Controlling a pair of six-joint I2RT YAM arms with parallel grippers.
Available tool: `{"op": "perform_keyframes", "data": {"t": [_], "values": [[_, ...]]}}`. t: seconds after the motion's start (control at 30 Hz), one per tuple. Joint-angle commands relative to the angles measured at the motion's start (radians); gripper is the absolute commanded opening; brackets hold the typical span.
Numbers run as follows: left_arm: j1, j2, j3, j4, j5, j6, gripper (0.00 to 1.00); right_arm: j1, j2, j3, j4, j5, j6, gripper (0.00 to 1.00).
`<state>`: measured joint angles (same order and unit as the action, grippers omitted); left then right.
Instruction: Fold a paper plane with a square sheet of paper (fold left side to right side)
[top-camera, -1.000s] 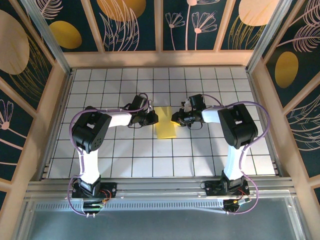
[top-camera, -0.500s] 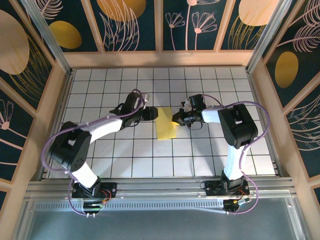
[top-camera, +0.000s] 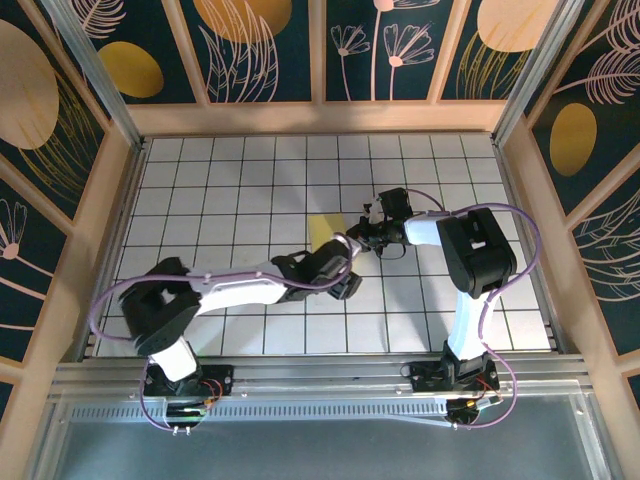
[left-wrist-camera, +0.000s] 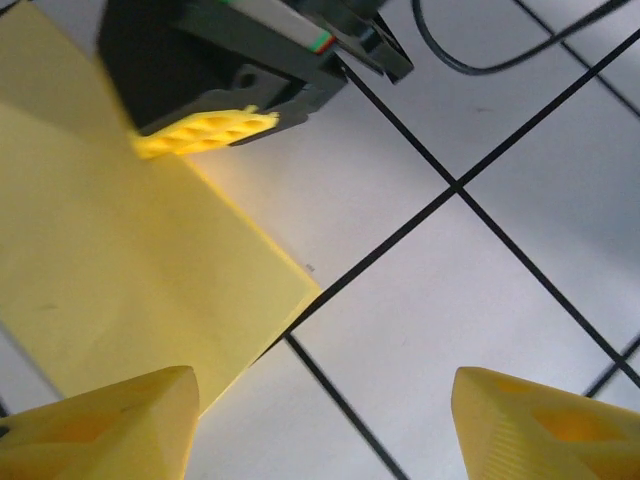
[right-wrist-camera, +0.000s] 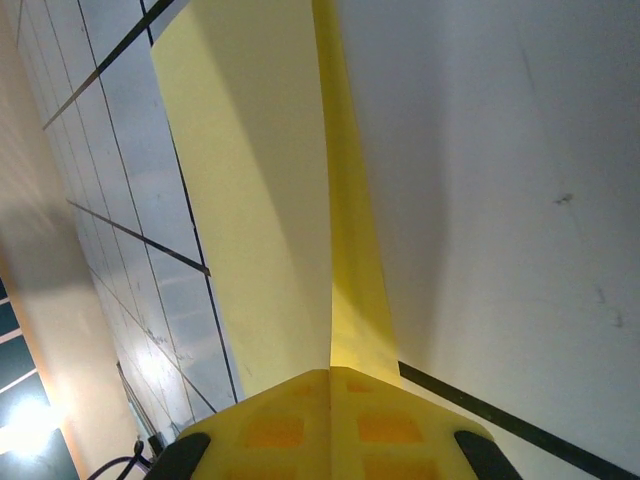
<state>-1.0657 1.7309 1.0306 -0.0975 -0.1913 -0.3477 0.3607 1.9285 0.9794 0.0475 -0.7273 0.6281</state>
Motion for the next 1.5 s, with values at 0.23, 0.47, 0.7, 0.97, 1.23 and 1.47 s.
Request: {"op": "perform_keyframes", "data": {"t": [0.23,0.47,0.7,0.97,1.23,1.47], "values": [[-0.015,0.186,0.155,-0.129,-0.267,0.041,0.75,-0.009,-0.028,0.031,-0.032,0.005,-0.009,0.00],[-0.014,0.236,0.189,-0.136,-0.292,0.041,0.71,-0.009,-0.026,0.036,-0.038,0.006,-0.014,0.00],[-0.014,0.238,0.181,-0.128,-0.287,0.040,0.40,-0.009,-0.023,0.039,-0.041,0.008,-0.019,0.00],[-0.014,0.204,0.166,-0.110,-0.256,0.041,0.14,-0.009,-0.020,0.045,-0.054,0.016,-0.031,0.00],[0.011,0.173,0.148,-0.099,-0.160,0.026,0.00,-0.028,-0.097,0.044,-0.032,0.020,-0.041,0.10],[0.111,0.070,0.058,0.006,0.073,-0.028,0.00,-0.113,-0.266,-0.017,-0.040,0.111,-0.091,0.31]]}}
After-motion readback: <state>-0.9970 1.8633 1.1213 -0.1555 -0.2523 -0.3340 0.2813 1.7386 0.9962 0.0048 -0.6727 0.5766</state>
